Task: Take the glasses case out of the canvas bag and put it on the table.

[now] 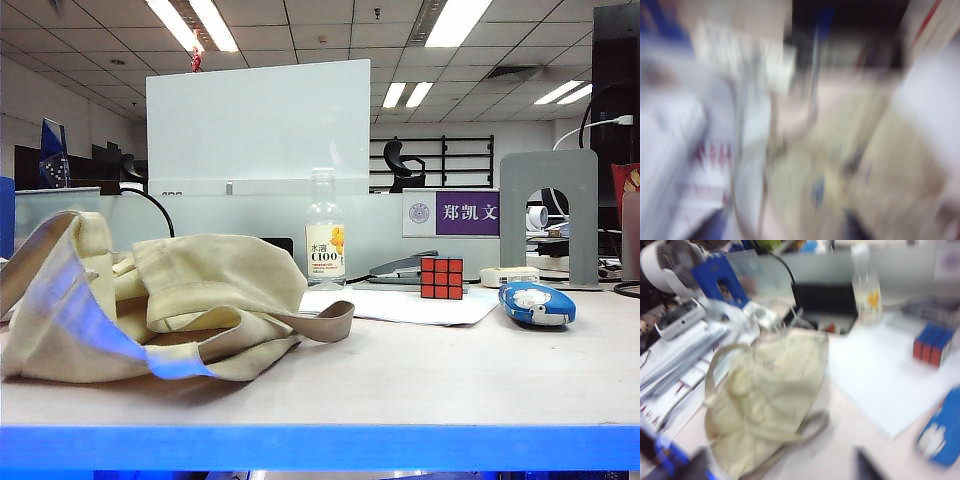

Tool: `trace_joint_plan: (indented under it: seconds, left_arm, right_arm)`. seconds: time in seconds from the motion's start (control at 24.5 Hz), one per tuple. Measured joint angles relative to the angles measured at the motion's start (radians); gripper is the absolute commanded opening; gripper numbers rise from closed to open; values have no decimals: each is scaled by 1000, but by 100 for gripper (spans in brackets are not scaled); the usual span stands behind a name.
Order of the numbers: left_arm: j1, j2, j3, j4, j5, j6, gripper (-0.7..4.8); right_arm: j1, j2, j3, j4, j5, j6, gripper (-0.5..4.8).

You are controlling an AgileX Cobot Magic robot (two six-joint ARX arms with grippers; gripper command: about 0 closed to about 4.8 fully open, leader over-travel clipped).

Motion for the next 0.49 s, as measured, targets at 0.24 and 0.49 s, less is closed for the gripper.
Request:
trace_joint_plan:
  seconds: [0.24,0.49]
  left_arm:
    - [3,-370,6,303,-77,9,-6]
    - [5,-693,-266,490,-189,92,-6]
  right_arm:
    - [-2,-135,11,175,124,-125,79]
    - [-5,-238,-28,289,257,-182,-6]
